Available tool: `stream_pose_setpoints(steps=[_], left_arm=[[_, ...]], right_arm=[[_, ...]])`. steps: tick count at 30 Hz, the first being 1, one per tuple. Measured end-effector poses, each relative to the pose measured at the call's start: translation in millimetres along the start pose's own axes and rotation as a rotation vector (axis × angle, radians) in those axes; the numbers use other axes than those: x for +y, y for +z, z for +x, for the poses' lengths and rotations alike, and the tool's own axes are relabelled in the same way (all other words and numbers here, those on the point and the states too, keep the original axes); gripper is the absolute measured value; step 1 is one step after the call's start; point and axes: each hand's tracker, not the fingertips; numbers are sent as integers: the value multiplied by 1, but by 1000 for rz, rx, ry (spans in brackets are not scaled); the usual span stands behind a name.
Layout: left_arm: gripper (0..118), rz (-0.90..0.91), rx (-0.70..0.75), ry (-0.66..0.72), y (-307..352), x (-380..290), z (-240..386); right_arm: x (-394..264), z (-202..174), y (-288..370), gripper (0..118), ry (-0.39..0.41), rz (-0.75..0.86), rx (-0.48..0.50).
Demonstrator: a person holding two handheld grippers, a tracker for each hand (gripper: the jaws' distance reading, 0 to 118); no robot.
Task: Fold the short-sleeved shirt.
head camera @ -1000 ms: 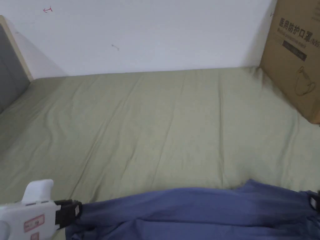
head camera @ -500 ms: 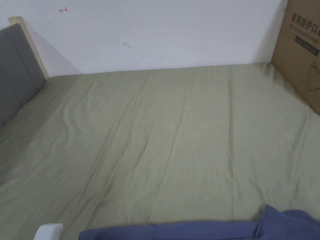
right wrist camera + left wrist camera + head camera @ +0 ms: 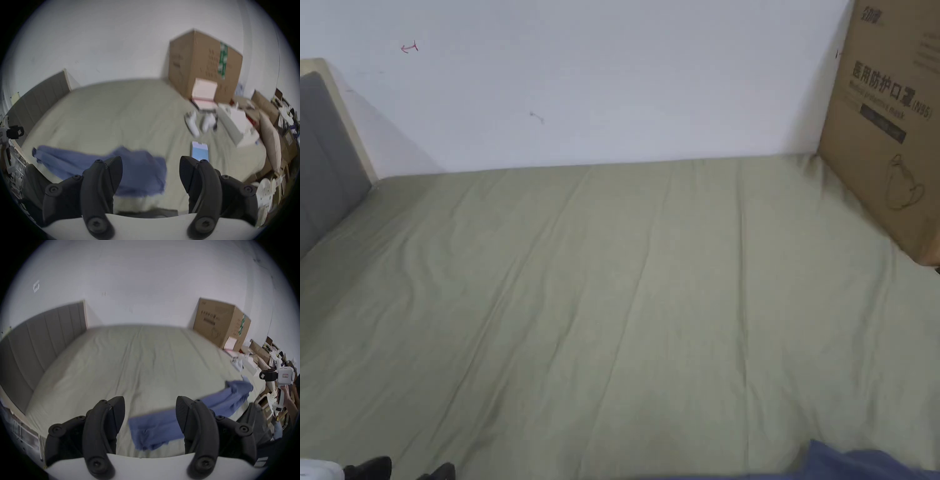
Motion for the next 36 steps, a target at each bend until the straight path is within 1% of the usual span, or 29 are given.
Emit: stream_pose_setpoints(steps=[3,5,6,7,8,9,10,11,12,15,16,19,21,22,23,24,25,26,27,30,32,34,36], left_arm=[[71,140,18,7,17,19,22],[71,182,30,17,21,27,34],[70,205,30,22,22,31,40],[65,220,32,25,22,33,43],[55,211,24,24,21,35,45],[31,205,13,34,19,37,47],[9,199,6,37,15,37,47],[0,195,2,36,13,37,47],[0,176,-19,38,11,38,45],[0,121,7,39,5,39,45],[0,127,-6,42,5,38,41],[0,111,-39,125,6,36,28],[0,114,-45,176,6,31,13],[0,99,-75,223,5,28,6],[2,76,-103,265,1,24,-5],[26,35,-135,334,-5,15,-20],[55,18,-141,386,-10,6,-32],[81,-24,-148,434,-19,-3,-42],[94,-87,-154,485,-30,-16,-54],[95,-179,-164,626,-57,-55,-84],[95,-239,-174,752,-79,-83,-100],[95,-297,-180,857,-98,-104,-107],[95,-308,-222,928,-115,-123,-110]], right_arm=[[21,-33,5,77,-4,80,32],[30,-52,0,77,-20,93,87],[32,-60,-2,76,-25,96,110],[35,-69,-4,72,-29,105,130],[27,-65,-14,63,-10,112,121],[27,-72,-17,47,-4,112,114],[28,-77,-19,34,1,116,97],[24,-86,-21,18,2,126,76],[23,-88,-23,2,4,122,87],[21,-100,-27,0,48,114,70],[20,-102,-27,0,51,117,69],[20,-106,-24,0,53,135,45],[21,-104,-23,0,43,137,48],[20,-104,-23,0,36,132,49],[20,-103,-22,0,35,132,50],[19,-102,-21,0,35,124,58],[17,-100,-21,0,32,121,61],[15,-99,-19,0,28,123,63],[14,-98,-18,0,22,113,75],[7,-95,-18,0,0,85,96],[5,-97,-19,0,-18,58,117],[2,-97,-21,0,-17,40,121],[1,-99,-21,0,-7,26,122]])
